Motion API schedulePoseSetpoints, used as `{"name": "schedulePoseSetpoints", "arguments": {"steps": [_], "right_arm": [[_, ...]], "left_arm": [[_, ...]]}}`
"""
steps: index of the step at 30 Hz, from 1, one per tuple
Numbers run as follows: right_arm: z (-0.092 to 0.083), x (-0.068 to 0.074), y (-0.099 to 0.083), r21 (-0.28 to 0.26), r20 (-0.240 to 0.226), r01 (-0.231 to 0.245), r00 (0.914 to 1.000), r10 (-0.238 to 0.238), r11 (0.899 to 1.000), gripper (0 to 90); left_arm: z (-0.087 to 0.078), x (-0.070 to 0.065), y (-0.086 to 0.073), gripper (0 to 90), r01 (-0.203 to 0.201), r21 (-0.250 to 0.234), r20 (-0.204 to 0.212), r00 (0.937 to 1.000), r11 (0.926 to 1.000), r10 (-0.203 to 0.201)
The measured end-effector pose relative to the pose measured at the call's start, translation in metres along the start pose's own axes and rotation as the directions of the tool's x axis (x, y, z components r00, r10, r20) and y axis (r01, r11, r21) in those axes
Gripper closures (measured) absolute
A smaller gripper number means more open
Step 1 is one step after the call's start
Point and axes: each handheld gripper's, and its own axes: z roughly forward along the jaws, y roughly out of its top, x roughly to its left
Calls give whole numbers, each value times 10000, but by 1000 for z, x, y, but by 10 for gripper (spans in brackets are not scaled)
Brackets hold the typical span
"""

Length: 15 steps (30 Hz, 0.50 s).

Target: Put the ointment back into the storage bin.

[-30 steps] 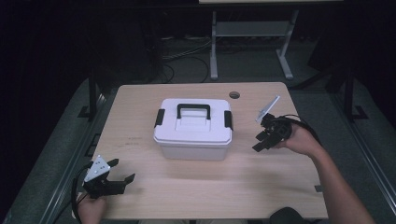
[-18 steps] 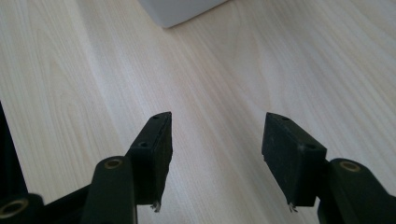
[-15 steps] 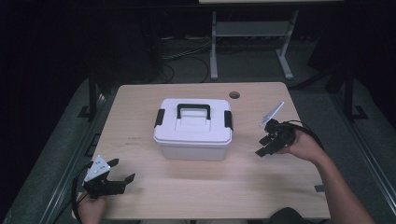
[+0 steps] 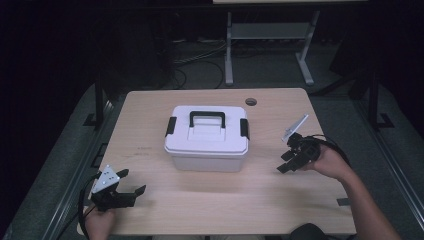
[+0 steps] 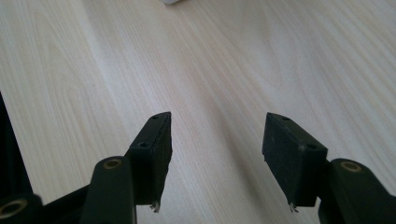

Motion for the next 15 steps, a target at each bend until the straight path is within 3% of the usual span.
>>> {"name": "schedulePoseSetpoints", "arguments": {"steps": [15], "right_arm": [[1, 2, -6, 6, 5, -85, 10000, 85, 10000, 413]], "left_arm": [[2, 1, 2, 134, -35, -60, 31, 10000, 10000, 35]]}}
